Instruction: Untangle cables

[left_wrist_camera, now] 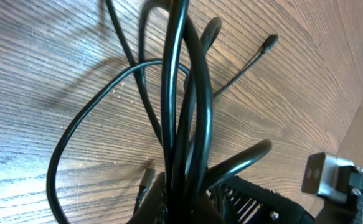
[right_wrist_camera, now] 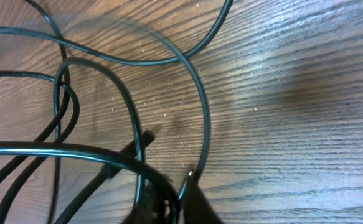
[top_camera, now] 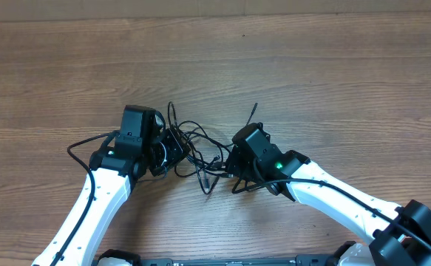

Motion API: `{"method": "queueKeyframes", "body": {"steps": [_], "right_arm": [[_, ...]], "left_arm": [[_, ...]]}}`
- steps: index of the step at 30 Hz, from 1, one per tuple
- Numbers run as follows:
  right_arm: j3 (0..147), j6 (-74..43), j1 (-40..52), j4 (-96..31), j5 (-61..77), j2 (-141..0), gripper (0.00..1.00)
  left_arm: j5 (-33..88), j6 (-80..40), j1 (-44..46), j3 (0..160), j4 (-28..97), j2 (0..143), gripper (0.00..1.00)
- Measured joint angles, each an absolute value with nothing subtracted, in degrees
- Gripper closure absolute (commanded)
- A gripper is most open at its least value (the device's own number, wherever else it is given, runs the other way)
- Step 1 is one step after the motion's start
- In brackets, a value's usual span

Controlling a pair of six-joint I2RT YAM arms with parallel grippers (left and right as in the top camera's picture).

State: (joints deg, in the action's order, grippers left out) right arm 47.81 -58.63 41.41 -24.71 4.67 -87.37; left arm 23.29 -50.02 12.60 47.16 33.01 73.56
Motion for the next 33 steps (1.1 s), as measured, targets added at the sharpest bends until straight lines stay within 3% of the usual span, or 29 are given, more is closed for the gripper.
{"method": "queueKeyframes", "body": {"steps": [6,13,17,20,25,30,33], "right_arm": [[47.90,-58.52,40.51,-31.53,-0.14,-87.42,0.96],[46.63,-57.10,28.14,-37.87,-3.25,-87.59,0.96],[46.30,-52.88,25.85,-37.52,-3.18,-87.77,0.96],[46.30,-51.03,25.63,-37.47,-3.27,-87.77,0.87],[46.26,-49.08,25.28,-36.62,-3.33,-87.77,0.45],[47.20,-45.95,23.99,-36.42,0.99,-87.77,0.36],[48.64,-41.30,23.88,-32.62,10.35,-87.70,0.32]], "left_arm": [[23.14,-47.92,9.47,46.89,32.80,73.56,0.96],[26.87,-43.90,-2.72,46.89,35.22,73.56,0.96],[28.75,-42.61,-4.86,46.89,35.62,73.56,0.96],[31.16,-40.03,-4.93,46.89,35.48,73.56,0.96],[35.75,-36.75,-5.02,46.92,34.68,73.56,0.95],[40.56,-29.39,-4.86,46.89,34.24,73.56,0.94],[43.90,-24.97,-4.47,46.89,32.99,73.56,0.95]]}}
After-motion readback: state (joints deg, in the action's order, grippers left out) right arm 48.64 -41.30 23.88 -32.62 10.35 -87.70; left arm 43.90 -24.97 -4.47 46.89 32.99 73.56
